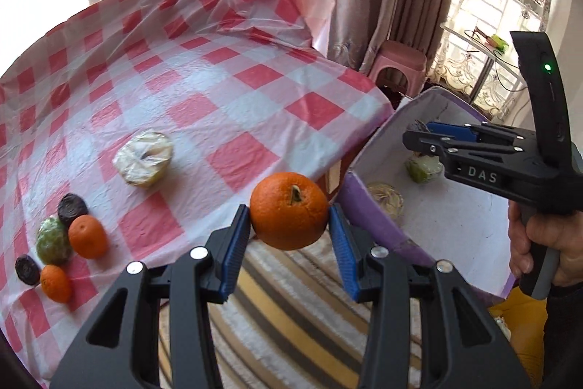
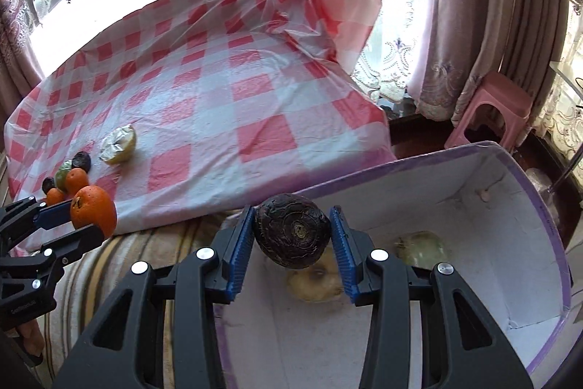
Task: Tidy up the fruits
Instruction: 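Carry the orange and dark fruit with both tools into the white box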
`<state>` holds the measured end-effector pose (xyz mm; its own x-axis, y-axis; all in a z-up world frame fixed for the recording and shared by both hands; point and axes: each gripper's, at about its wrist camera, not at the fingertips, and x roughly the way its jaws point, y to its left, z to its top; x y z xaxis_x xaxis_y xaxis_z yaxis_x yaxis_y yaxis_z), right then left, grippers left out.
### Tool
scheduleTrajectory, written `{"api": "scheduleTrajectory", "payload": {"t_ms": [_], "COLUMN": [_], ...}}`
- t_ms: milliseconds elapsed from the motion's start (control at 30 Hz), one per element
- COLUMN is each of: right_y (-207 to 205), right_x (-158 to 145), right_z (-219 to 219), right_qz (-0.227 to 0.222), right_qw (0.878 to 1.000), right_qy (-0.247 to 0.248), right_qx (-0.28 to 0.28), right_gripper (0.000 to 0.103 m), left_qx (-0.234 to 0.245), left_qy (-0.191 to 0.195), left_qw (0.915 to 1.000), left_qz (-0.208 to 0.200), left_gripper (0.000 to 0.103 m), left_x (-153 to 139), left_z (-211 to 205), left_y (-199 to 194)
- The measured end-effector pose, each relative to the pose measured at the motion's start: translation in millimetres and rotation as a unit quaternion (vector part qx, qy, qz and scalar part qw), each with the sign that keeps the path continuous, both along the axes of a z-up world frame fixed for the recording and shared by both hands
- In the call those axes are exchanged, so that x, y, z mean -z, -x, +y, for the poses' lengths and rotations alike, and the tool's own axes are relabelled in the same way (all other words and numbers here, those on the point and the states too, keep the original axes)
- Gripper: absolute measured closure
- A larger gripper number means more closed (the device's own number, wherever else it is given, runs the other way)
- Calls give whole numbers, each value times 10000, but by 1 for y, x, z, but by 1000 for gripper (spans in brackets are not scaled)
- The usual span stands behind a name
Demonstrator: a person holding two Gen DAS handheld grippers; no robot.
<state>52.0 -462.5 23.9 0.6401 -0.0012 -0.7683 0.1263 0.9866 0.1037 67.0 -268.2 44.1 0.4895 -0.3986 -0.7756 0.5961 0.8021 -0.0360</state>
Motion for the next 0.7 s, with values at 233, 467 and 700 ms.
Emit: {"api": "scheduleTrajectory", "payload": {"t_ms": [233,467,700], "right_y": [3,-2,-8], "right_x": [30,55,79], "right_z": [-35,-54,-58], "right_qz": [457,1034,1592], "right_qw": [9977,9922,9845], "right_qy": [357,527,679], "right_qx": [363,454,286], "right_gripper": [62,62,62], "left_qx": [788,1387,1821], "left_qy": [-133,-641,-1456], "left_qw": [9963,9860,9713], "left_qz": [314,670,474], "left_gripper": [58,59,58], "left_x": [19,54,79], "left_z": [-73,-124,-150], "left_y": [7,13,22]}}
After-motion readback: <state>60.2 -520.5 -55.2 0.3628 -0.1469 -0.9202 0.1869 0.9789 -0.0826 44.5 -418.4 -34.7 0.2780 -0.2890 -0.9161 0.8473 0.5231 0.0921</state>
